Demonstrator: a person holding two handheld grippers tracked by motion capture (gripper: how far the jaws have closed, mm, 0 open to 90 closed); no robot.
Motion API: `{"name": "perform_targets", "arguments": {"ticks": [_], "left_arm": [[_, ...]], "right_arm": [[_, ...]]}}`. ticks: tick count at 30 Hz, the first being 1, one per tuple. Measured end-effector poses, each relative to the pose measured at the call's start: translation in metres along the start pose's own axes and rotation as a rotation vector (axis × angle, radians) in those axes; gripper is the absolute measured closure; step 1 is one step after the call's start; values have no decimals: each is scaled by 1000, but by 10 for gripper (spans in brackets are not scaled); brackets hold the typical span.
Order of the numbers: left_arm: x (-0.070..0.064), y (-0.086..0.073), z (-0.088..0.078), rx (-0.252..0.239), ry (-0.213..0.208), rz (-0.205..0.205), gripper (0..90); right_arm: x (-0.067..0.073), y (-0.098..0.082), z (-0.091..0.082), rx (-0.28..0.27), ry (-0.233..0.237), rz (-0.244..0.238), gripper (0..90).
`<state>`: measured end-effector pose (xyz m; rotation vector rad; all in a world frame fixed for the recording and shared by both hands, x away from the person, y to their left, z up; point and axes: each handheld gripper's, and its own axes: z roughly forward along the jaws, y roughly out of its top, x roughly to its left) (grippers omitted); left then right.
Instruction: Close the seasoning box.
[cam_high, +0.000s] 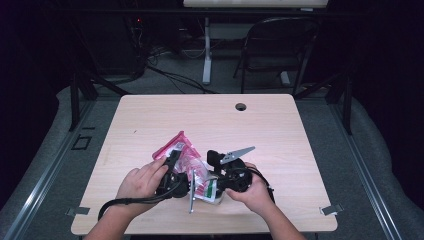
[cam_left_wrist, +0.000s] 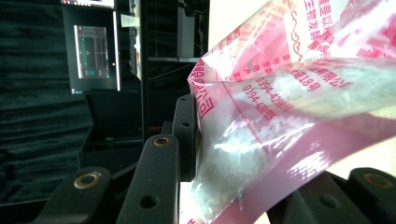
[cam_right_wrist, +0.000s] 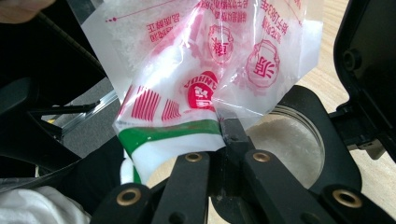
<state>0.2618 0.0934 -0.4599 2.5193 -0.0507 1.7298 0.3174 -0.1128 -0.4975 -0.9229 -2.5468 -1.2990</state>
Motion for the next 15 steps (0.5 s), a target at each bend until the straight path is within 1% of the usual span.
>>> {"name": "perform_targets", "arguments": {"ticks": [1,2,4,8,9,10,11,13,14,15], "left_arm": [[-1,-1,0,10,-9,-8,738],[-2,-3,2,5,-7,-15,738],[-3,-6,3,16,-22,-23,738],[-6,-10,5,21,-27,-37,738],[-7,-11,6,28,-37,-43,740],[-8,-12,7,27,-39,-42,740],[-9,-13,7,27,-42,-51,741],[-10,-14,9,37,-53,-53,741],[-12,-15,10,32,-54,-63,741],[-12,-15,10,37,-57,-62,741]], "right_arm": [[0,0,-1,2,0,0,900],[0,0,-1,0,0,1,900],[1,0,-1,-5,0,3,900],[1,1,-1,-7,2,2,900],[2,1,-2,-6,3,-3,900],[2,1,-2,-7,3,-3,900],[2,1,-2,-7,3,-2,900],[3,1,-2,-10,4,0,900],[3,1,-2,-10,5,-1,900],[3,2,-2,-10,5,-2,900]]}}
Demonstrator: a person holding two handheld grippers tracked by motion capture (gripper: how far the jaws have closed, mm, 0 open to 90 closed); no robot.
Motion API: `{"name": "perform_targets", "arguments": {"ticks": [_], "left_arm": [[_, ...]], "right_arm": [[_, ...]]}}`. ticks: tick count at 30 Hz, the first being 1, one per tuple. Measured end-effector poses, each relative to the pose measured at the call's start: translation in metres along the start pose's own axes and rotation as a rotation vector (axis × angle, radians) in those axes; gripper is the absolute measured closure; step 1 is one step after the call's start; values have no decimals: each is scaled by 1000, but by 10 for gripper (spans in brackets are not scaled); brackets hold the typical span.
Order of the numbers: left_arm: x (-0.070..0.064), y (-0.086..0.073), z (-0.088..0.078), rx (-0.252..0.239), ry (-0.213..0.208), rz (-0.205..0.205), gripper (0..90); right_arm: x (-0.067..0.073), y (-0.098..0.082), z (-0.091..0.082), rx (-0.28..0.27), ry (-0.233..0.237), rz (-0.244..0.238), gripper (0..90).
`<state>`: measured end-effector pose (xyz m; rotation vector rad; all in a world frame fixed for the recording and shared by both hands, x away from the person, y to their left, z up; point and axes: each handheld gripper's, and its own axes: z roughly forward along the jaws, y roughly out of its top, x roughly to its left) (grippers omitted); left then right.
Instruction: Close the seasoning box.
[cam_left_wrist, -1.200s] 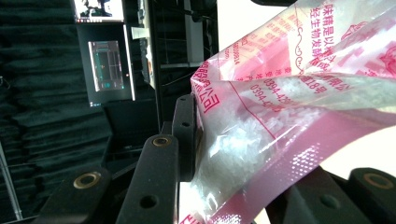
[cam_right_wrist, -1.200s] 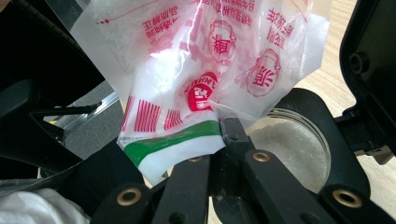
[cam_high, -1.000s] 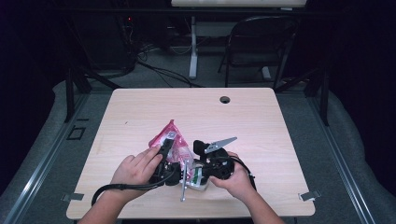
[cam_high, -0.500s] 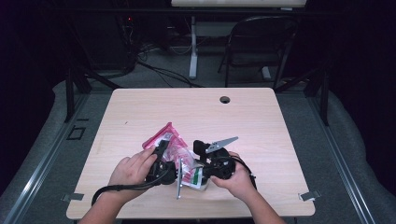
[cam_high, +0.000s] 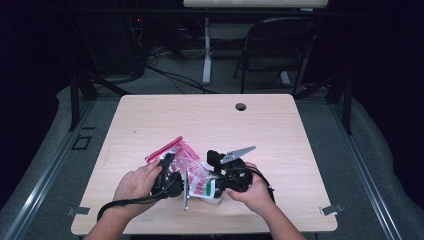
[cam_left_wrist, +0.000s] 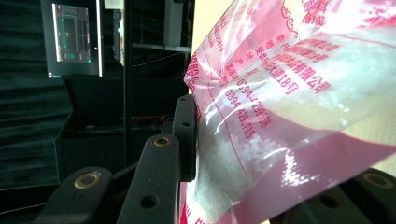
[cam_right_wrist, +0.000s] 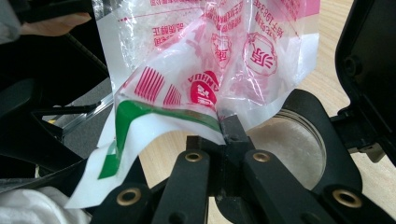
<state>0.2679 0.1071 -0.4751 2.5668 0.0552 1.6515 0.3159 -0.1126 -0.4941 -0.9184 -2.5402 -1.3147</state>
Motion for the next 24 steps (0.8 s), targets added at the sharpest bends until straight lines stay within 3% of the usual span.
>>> {"name": "perform_targets", "arguments": {"ticks": [24], "left_arm": [[-9,-8,7,11,-36,-49,743]], "right_arm": [[2,2,-4,-13,-6,-7,900]]}}
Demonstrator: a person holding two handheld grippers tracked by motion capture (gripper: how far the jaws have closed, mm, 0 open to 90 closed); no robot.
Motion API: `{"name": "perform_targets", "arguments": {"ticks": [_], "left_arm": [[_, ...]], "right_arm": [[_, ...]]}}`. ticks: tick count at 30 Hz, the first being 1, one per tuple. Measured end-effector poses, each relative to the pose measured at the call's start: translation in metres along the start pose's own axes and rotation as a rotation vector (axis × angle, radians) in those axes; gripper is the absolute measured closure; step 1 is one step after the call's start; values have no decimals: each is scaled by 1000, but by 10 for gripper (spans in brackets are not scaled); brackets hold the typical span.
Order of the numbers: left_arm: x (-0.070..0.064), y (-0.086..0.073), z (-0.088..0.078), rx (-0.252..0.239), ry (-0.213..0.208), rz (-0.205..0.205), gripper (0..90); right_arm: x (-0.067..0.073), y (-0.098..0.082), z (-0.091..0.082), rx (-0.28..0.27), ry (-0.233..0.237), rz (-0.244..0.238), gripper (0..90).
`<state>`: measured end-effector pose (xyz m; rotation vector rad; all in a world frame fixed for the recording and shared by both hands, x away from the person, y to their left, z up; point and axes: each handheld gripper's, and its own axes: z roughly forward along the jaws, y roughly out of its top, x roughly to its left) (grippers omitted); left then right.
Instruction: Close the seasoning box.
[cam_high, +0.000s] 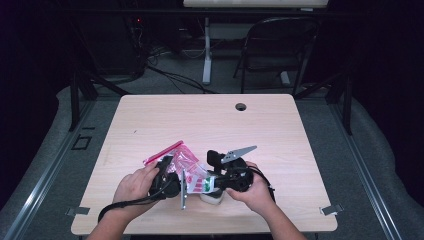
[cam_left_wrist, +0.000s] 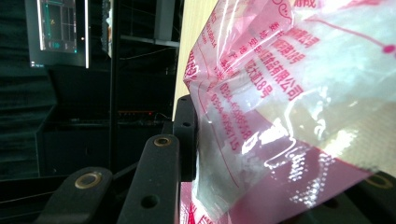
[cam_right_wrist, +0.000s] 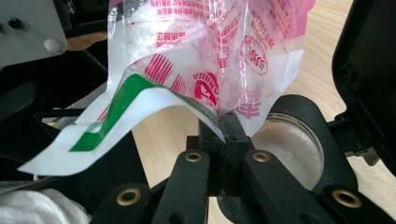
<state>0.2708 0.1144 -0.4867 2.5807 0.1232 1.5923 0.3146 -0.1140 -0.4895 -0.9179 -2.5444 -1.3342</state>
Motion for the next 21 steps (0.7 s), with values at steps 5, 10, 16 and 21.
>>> {"name": "perform_targets", "arguments": {"ticks": [5,10,16,21], "left_arm": [[-2,-2,1,-4,1,-9,743],[-5,-4,2,-5,-16,-42,743],[-9,-6,2,0,-19,-49,743],[-10,-9,2,-13,-33,-80,743]], "right_arm": [[0,0,-1,-5,-1,-2,900],[1,1,-3,-17,-10,-5,900],[2,3,-5,-27,-13,-11,900],[3,4,-7,-37,-18,-14,900]]}}
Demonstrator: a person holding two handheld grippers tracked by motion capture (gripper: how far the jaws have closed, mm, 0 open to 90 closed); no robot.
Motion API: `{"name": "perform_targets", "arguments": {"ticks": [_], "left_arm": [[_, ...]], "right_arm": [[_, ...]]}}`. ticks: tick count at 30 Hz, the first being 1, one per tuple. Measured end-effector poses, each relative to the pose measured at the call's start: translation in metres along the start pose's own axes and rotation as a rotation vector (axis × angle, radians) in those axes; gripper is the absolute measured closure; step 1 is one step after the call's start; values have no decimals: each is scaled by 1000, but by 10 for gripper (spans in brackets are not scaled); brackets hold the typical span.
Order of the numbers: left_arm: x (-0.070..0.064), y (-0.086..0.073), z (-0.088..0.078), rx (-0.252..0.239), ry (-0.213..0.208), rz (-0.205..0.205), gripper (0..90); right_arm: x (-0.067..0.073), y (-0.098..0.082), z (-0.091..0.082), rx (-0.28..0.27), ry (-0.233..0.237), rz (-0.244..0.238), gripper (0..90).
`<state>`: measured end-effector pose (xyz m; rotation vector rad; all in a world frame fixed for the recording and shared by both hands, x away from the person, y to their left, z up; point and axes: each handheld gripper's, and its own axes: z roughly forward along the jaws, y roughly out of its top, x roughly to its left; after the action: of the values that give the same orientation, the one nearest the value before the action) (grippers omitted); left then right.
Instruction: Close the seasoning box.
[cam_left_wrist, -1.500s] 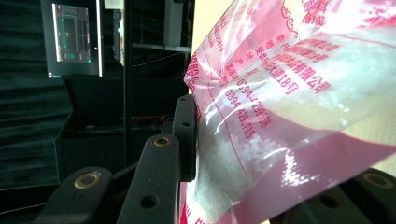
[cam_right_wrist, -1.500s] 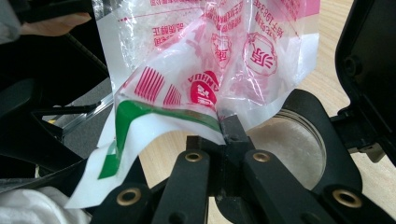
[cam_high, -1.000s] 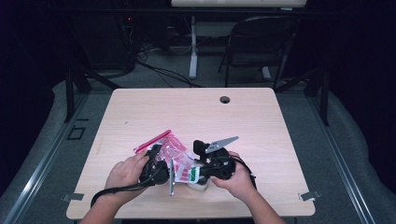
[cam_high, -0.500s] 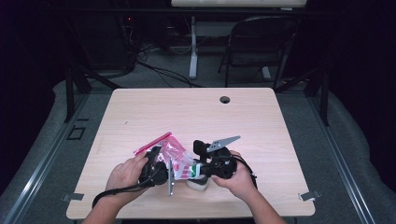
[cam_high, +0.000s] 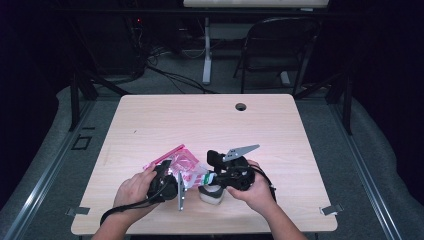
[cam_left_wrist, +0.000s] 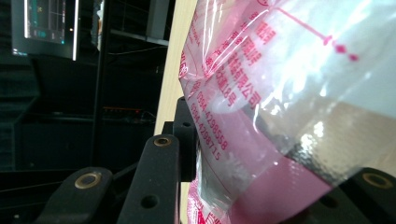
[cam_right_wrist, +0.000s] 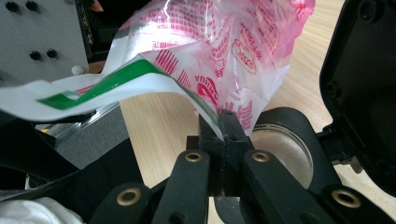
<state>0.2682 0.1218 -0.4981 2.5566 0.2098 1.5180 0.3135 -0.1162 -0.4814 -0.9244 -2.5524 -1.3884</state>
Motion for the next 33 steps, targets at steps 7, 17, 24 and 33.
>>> {"name": "perform_targets", "arguments": {"ticks": [7,17,24,33], "left_arm": [[-6,-7,2,-32,-25,-71,741],[-19,-22,5,-70,-93,-210,741],[-27,-29,9,-118,-163,-334,737],[-35,-35,14,-142,-204,-418,716]], "right_arm": [[2,3,-2,-18,-8,1,900],[7,5,5,-6,-15,-12,900],[7,7,7,-14,-11,-11,900],[9,7,12,-17,-14,-8,900]]}}
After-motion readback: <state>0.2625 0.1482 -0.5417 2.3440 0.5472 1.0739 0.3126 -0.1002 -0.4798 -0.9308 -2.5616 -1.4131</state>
